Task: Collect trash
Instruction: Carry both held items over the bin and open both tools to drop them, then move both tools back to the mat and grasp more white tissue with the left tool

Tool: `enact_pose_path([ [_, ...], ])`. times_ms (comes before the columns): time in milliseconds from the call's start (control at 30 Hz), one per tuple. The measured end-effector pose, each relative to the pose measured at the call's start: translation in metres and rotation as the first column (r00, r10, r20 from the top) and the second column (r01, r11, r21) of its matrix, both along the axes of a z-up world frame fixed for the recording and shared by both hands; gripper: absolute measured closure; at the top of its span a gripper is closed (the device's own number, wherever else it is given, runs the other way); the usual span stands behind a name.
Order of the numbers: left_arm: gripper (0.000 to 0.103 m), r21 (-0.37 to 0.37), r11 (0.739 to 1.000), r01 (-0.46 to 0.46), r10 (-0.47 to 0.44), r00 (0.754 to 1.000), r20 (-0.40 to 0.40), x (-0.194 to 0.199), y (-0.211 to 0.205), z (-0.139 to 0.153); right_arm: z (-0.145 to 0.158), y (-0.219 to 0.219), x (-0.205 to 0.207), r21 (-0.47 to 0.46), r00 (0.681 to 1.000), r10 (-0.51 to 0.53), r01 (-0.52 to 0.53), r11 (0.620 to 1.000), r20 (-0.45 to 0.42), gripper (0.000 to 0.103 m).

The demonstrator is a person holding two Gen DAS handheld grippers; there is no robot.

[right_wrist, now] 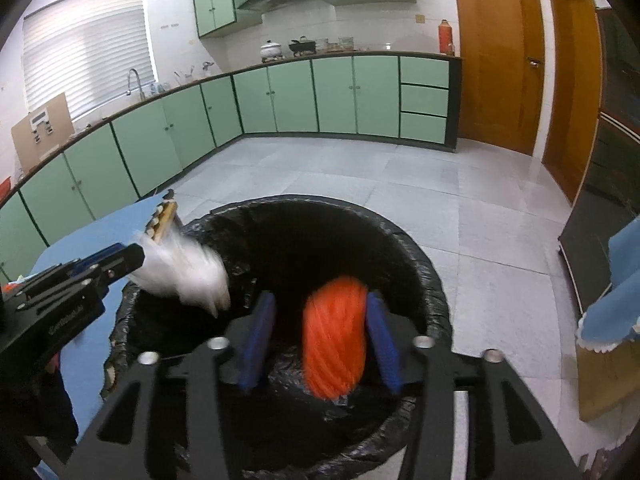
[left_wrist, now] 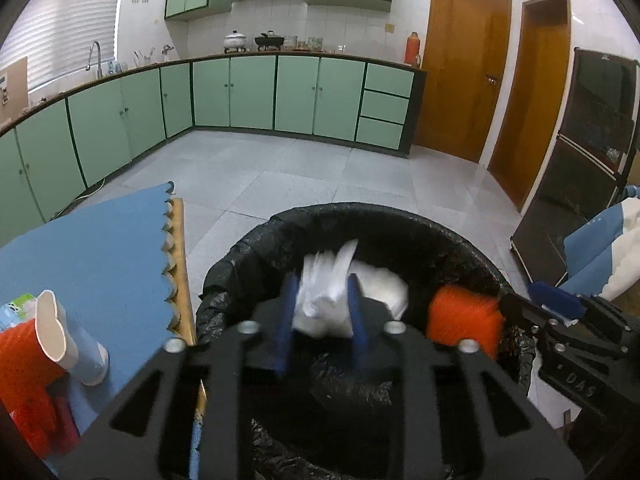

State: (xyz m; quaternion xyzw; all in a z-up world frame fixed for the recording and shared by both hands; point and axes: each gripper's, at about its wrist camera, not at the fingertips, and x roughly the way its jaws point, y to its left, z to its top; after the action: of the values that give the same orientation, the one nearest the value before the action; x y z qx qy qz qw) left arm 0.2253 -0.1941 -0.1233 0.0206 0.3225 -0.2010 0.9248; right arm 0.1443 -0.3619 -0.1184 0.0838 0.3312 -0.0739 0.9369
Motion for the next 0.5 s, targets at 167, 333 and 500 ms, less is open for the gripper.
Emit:
enact_pose_path([
  [167, 0.055, 0.008, 1.0, -0.022, 0.022, 1.0, 0.017, -0.009, 0.013, 0.004, 0.007, -0.002, -0.014, -0.012, 0.998, -0.045, 0.046, 0.999, 0.035, 0.011],
  [333, 0.04, -0.008, 0.996, -0.087, 0.087, 0.993, 0.085, -0.031, 0.05, 0.025, 0.025, 0.017, -0.028, -0.009, 0.994, -0.049, 0.05, 0.999, 0.095, 0.006],
  [500, 0.034, -0.022, 0.983, -0.18, 0.182, 0.971, 0.157, -0.06, 0.109, 0.048, 0.042, 0.051, -0.035, -0.012, 0.99, -0.012, 0.014, 1.0, 0.143, 0.006],
])
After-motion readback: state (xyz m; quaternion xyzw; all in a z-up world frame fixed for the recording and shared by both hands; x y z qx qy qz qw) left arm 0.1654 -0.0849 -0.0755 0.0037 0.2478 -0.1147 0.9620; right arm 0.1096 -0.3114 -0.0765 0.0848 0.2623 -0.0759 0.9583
